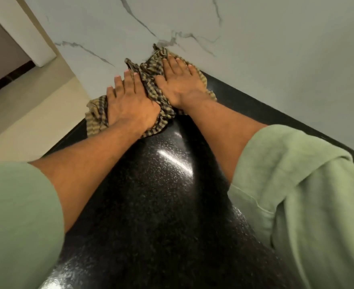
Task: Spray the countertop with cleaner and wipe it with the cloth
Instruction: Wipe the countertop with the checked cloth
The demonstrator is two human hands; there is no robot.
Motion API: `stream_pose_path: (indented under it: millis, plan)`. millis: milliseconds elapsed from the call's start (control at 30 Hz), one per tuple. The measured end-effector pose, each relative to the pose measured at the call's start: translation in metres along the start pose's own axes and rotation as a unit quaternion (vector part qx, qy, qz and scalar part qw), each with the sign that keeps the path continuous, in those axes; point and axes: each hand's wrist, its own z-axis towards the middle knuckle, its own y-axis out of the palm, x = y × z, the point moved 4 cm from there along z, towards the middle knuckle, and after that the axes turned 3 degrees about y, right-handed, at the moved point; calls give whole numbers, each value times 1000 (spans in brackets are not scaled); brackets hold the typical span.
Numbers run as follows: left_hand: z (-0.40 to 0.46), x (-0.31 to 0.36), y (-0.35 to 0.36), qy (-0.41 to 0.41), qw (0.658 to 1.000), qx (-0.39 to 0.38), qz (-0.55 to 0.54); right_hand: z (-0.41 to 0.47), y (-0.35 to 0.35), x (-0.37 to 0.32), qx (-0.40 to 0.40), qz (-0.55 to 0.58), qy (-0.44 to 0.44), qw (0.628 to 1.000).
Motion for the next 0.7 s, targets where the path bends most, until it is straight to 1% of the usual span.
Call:
stream_pose_path:
  millis: [100, 200, 367, 433, 567, 700]
  plan:
    - [-7, 14, -1, 42, 999, 2, 24, -27, 1, 19, 7, 9, 25, 1000]
    - [-24, 47, 0, 96, 995, -4, 31, -59, 0, 46, 2, 12, 43, 999]
    - [-67, 115, 3, 193, 981, -11, -5, -135, 0, 105, 4, -3, 93, 996]
    - [-89, 142, 6, 233, 972, -16, -14, -170, 4, 128, 7, -16, 128, 992]
    - [-135, 186, 10, 321, 947, -22, -22, -237, 12, 173, 11, -9, 228, 974]
    - [-167, 194, 14, 365, 930, -29, -28, -279, 22, 178, 12, 8, 289, 957]
